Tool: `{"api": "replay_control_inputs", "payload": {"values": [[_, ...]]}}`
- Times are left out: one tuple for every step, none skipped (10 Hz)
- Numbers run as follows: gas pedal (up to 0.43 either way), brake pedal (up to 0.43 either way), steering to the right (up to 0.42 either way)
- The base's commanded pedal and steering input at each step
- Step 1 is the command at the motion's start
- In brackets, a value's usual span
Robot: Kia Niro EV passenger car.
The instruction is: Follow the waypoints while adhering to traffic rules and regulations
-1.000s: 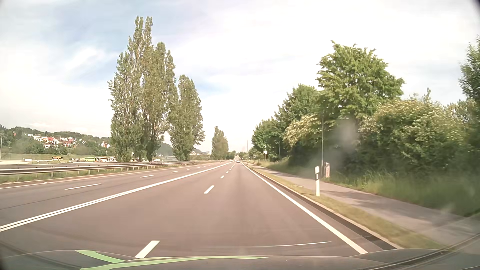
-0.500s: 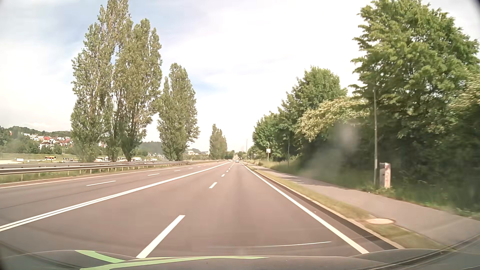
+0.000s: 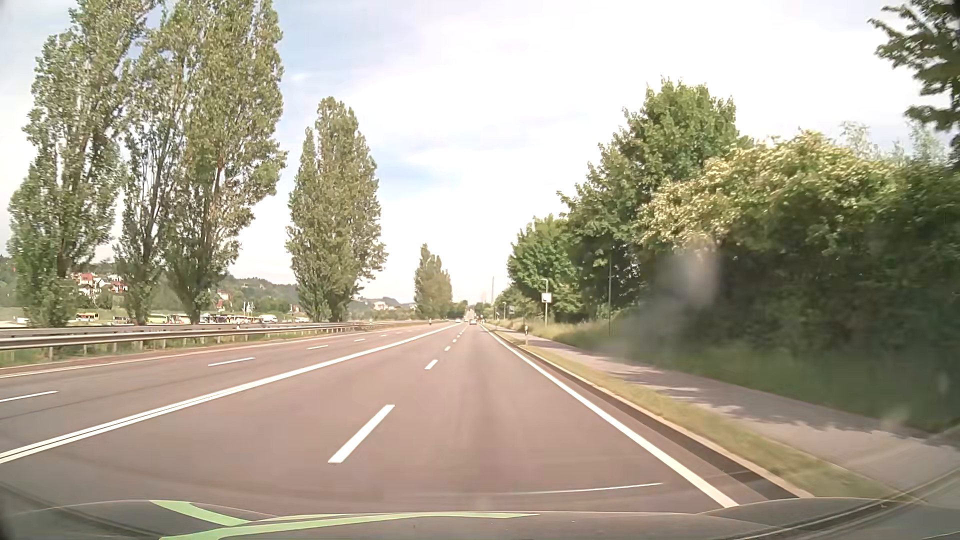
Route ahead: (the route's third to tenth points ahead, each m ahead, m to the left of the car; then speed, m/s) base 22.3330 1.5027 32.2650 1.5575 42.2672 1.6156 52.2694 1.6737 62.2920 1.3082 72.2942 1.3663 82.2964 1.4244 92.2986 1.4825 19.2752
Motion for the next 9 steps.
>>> {"api": "replay_control_inputs", "payload": {"values": [[0.11, 0.0, 0.001], [0.11, 0.0, 0.001], [0.11, 0.0, 0.001], [0.11, 0.0, 0.001], [0.11, 0.0, 0.001], [0.11, 0.0, 0.001], [0.11, 0.0, 0.001], [0.11, 0.0, 0.001], [0.11, 0.0, 0.001]]}}
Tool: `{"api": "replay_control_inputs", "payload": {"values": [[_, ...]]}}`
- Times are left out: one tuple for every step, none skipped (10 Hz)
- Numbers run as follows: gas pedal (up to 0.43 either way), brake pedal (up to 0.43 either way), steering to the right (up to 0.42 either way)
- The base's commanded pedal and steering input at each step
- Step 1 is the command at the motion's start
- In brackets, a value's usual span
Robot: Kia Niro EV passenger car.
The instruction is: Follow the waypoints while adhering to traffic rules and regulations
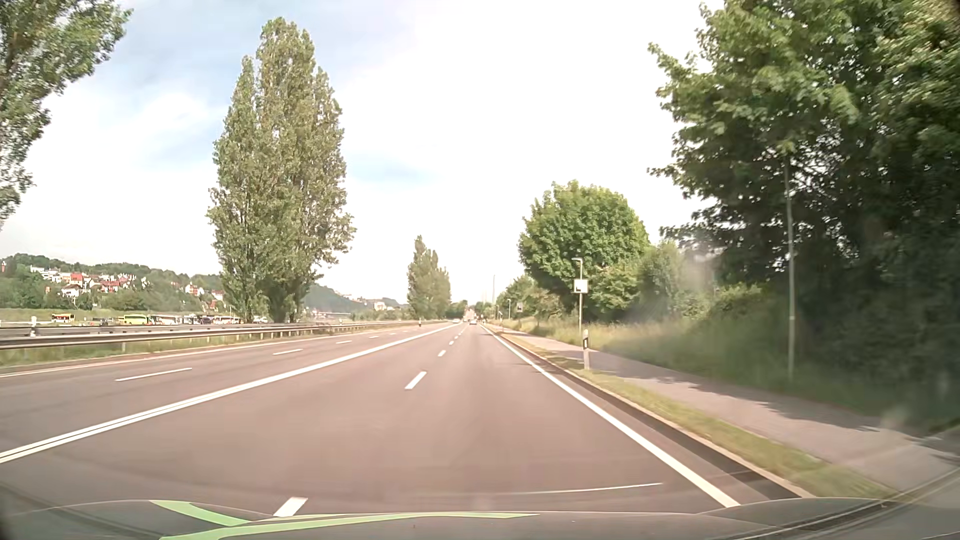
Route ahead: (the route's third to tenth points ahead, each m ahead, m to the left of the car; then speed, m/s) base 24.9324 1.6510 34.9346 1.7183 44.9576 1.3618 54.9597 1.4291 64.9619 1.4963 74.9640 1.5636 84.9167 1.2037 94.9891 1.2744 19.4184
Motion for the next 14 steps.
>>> {"api": "replay_control_inputs", "payload": {"values": [[0.11, 0.0, 0.001], [0.11, 0.0, 0.001], [0.11, 0.0, 0.001], [0.11, 0.0, 0.001], [0.11, 0.0, 0.001], [0.11, 0.0, 0.001], [0.098, 0.0, 0.001], [0.098, 0.0, 0.001], [0.098, 0.0, 0.001], [0.098, 0.0, 0.001], [0.098, 0.0, 0.001], [0.098, 0.0, 0.001], [0.098, 0.0, 0.001], [0.098, 0.0, 0.001]]}}
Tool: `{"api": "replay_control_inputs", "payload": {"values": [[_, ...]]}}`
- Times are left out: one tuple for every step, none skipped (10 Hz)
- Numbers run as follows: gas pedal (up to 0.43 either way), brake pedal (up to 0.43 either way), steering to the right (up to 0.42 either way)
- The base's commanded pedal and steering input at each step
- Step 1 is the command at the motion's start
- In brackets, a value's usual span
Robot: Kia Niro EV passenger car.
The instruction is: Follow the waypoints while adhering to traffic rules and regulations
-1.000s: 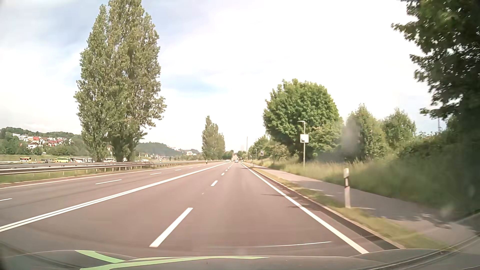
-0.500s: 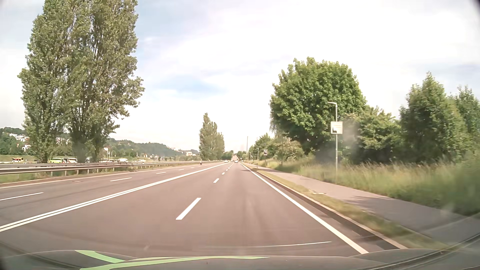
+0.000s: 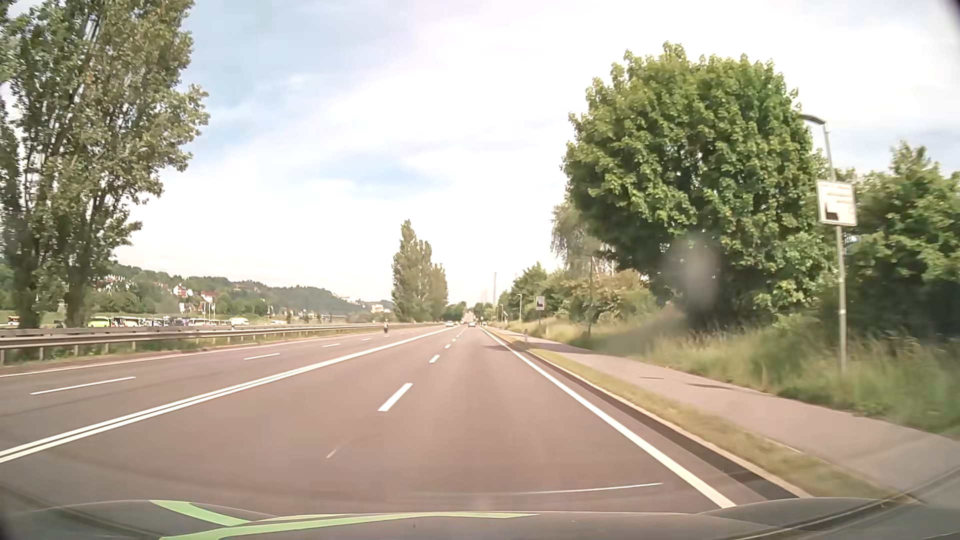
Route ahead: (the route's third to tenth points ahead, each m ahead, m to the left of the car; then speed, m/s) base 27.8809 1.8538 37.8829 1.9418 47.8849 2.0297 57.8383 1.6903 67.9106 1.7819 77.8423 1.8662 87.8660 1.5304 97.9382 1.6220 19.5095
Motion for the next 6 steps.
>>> {"api": "replay_control_inputs", "payload": {"values": [[0.098, 0.0, 0.001], [0.098, 0.0, 0.001], [0.098, 0.0, 0.001], [0.098, 0.0, 0.001], [0.098, 0.0, 0.001], [0.098, 0.0, 0.001]]}}
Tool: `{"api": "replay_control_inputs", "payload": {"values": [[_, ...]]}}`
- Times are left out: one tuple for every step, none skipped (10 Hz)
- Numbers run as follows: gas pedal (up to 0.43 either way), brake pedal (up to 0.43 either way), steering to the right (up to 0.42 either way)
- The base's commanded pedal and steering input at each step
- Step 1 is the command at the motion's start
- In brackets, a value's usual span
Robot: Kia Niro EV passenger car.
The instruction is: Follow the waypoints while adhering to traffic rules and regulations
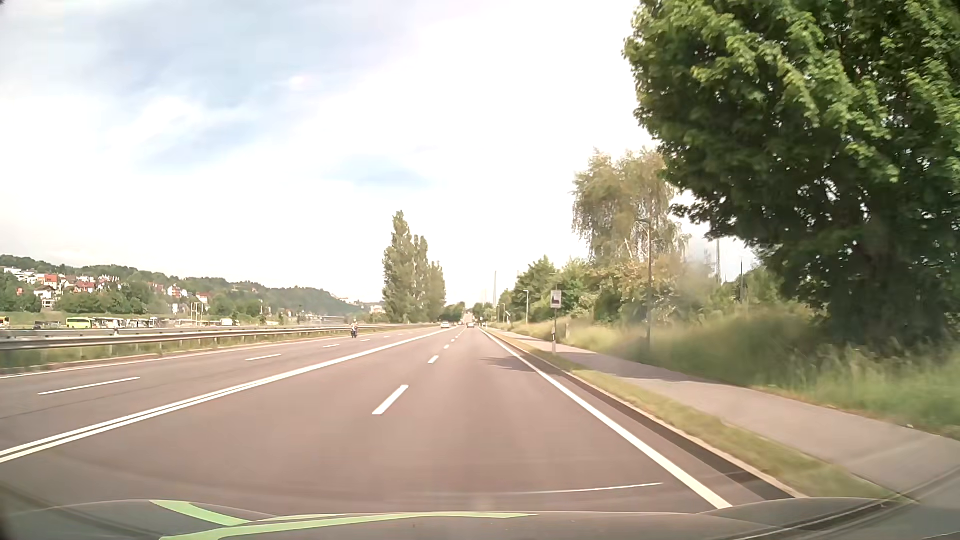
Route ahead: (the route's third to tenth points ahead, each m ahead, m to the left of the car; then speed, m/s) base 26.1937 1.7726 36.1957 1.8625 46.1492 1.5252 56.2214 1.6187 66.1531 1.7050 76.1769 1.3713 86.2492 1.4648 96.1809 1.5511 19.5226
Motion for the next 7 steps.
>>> {"api": "replay_control_inputs", "payload": {"values": [[0.098, 0.0, 0.001], [0.098, 0.0, 0.001], [0.098, 0.0, 0.001], [0.098, 0.0, 0.001], [0.098, 0.0, 0.0], [0.098, 0.0, 0.0], [0.098, 0.0, 0.0]]}}
